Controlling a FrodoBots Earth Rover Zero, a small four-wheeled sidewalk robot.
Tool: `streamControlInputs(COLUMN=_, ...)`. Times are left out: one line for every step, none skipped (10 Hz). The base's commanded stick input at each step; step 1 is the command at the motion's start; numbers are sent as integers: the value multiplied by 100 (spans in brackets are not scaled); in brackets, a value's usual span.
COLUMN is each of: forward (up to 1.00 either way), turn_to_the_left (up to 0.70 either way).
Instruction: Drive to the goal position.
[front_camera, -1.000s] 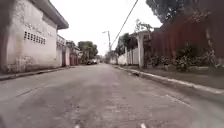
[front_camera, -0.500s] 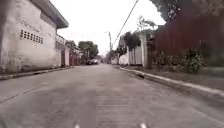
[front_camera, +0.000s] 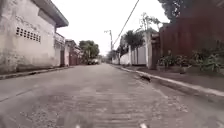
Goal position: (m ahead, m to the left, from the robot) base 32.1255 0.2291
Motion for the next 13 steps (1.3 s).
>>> streamControlInputs(forward=100, turn_to_the_left=0)
streamControlInputs(forward=100, turn_to_the_left=0)
streamControlInputs(forward=100, turn_to_the_left=0)
streamControlInputs(forward=100, turn_to_the_left=0)
streamControlInputs(forward=100, turn_to_the_left=0)
streamControlInputs(forward=100, turn_to_the_left=0)
streamControlInputs(forward=100, turn_to_the_left=0)
streamControlInputs(forward=100, turn_to_the_left=0)
streamControlInputs(forward=100, turn_to_the_left=0)
streamControlInputs(forward=100, turn_to_the_left=0)
streamControlInputs(forward=100, turn_to_the_left=0)
streamControlInputs(forward=100, turn_to_the_left=0)
streamControlInputs(forward=100, turn_to_the_left=0)
